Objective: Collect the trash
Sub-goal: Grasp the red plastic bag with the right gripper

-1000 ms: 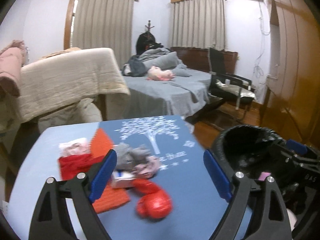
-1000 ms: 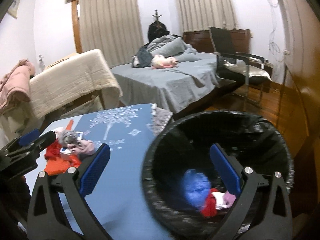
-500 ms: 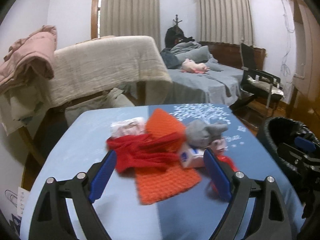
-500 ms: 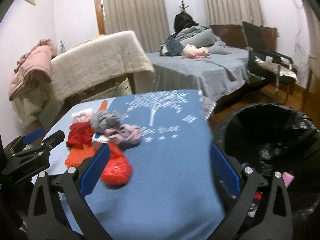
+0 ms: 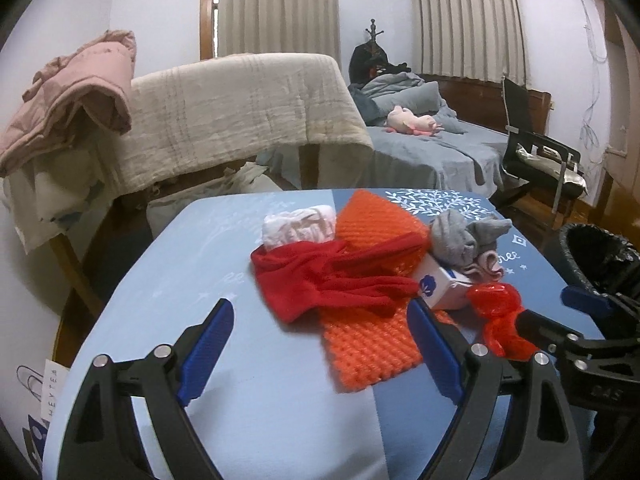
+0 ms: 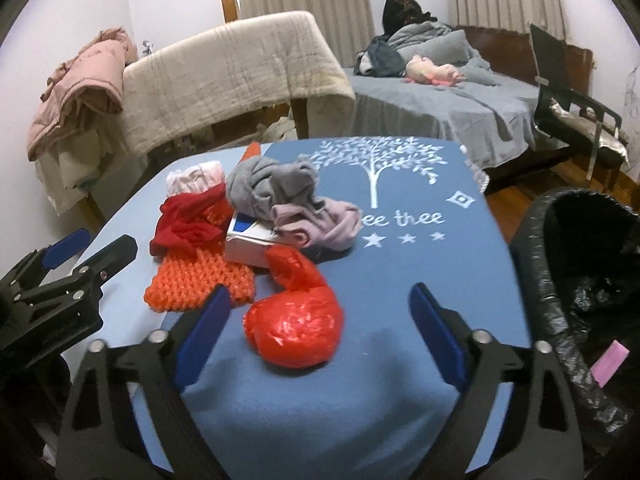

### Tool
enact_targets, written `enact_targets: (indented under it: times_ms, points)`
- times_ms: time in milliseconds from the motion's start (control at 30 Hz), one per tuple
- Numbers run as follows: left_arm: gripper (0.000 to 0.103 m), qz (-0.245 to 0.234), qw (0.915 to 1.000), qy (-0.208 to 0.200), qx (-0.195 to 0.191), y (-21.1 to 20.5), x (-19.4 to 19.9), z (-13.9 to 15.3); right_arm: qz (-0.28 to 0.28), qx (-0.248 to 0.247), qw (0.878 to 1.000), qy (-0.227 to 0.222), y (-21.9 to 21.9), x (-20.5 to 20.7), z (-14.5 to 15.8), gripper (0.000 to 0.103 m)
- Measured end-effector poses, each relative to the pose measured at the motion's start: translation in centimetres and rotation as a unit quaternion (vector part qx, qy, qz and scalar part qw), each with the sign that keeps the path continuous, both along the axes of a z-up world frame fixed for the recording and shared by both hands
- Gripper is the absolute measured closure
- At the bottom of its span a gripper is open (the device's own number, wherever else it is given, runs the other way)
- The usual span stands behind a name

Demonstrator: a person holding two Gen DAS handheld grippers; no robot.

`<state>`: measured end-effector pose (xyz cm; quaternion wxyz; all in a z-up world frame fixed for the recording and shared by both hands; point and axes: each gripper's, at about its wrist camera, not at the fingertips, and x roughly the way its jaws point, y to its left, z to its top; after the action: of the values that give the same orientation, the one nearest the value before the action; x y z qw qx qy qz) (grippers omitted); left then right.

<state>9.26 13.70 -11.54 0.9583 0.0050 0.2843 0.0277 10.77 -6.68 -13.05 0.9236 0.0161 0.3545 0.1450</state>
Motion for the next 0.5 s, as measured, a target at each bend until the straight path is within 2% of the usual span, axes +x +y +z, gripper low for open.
enact_targets:
  times_ms: [100, 167, 333, 500]
  points:
    - [0.016, 0.002, 1.0000, 0.001, -0.002, 0.3, 0.0, -0.1, 0.007, -0.003, 1.000, 0.013, 0.6, 0.3, -0.4, 0.028]
    - [0.016, 0.004, 1.0000, 0.000, -0.005, 0.5, 0.0, -0.1, 0.020, -0.007, 1.000, 0.023, 1.1, 0.4, -0.7, 0.039]
    - [0.016, 0.004, 1.0000, 0.000, -0.007, 0.5, 0.1, 0.0, 0.033, -0.004, 0.998, 0.044, 1.6, 0.5, -1.2, 0.061]
    - [0.016, -0.001, 1.0000, 0.000, -0.006, 0.0, 0.0, 0.1, 0.038, 0.011, 0.998, 0.049, 1.1, 0.2, -1.0, 0.067]
